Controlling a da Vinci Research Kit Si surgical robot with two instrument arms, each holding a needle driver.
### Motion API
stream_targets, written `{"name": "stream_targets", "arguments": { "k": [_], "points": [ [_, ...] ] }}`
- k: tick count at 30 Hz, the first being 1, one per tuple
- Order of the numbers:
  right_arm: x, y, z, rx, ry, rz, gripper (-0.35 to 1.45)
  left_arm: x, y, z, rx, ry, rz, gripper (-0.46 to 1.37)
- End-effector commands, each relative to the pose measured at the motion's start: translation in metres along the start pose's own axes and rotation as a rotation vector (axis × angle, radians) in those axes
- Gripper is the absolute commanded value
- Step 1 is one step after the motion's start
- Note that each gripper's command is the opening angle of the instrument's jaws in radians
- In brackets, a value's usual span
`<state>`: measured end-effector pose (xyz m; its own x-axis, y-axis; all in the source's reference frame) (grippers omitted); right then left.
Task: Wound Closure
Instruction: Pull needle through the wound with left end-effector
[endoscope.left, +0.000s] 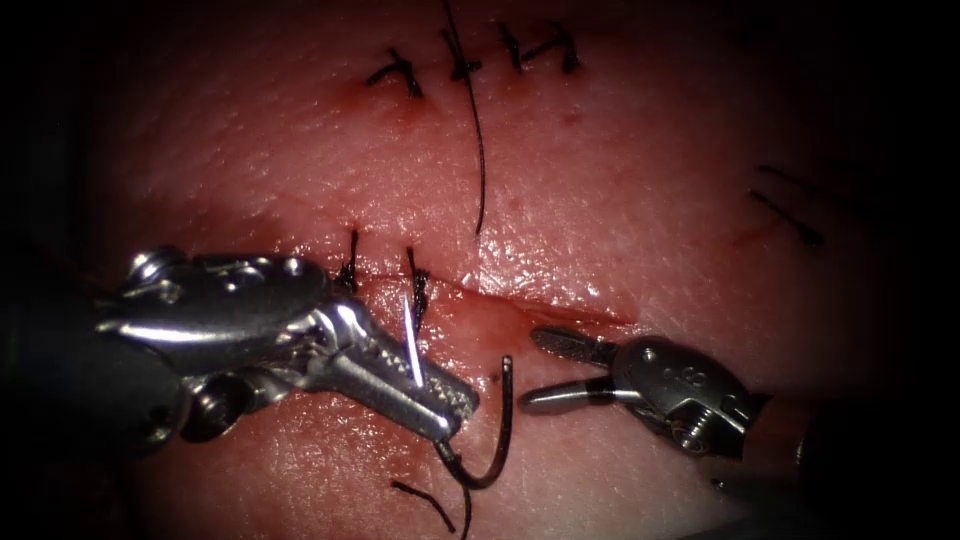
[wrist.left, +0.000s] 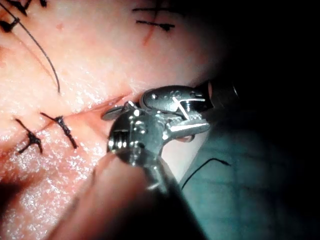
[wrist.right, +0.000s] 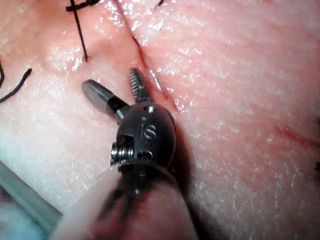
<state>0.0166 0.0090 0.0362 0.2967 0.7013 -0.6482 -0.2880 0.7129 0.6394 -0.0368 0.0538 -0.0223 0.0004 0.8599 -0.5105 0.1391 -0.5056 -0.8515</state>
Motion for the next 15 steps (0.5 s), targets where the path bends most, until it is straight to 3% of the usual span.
{"name": "stream_targets", "arguments": {
  "k": [1, 5, 7, 8, 11, 13, 15],
  "points": [
    [0.0, 0.0, 0.0, 0.0, 0.0, 0.0, 0.86, -0.0004, -0.0001, -0.0003, 0.054, -0.006, 0.075, -0.35],
    [0.0, -0.0001, 0.0, 0.0, 0.0, 0.0, 0.85, 0.0003, -0.0006, -0.0008, 0.181, -0.005, 0.279, -0.35],
    [0.0, -0.0001, 0.0, 0.001, 0.0, -0.001, 0.85, 0.001, -0.0011, -0.0013, 0.278, -0.012, 0.408, -0.35],
    [0.0, -0.0001, 0.0, 0.001, 0.0, -0.001, 0.85, 0.001, -0.0012, -0.0014, 0.294, -0.014, 0.423, -0.35],
    [0.0, -0.0002, 0.0, 0.002, 0.0, -0.001, 0.85, 0.0024, -0.0023, -0.0032, 0.437, -0.054, 0.597, -0.35],
    [0.0001, -0.0002, 0.0, 0.002, 0.0, -0.001, 0.85, 0.0028, -0.0026, -0.0038, 0.465, -0.065, 0.623, -0.35],
    [0.0001, -0.0002, 0.0, 0.001, 0.0, 0.0, 0.85, 0.0036, -0.0033, -0.005, 0.506, -0.095, 0.712, -0.35]
  ]
}}
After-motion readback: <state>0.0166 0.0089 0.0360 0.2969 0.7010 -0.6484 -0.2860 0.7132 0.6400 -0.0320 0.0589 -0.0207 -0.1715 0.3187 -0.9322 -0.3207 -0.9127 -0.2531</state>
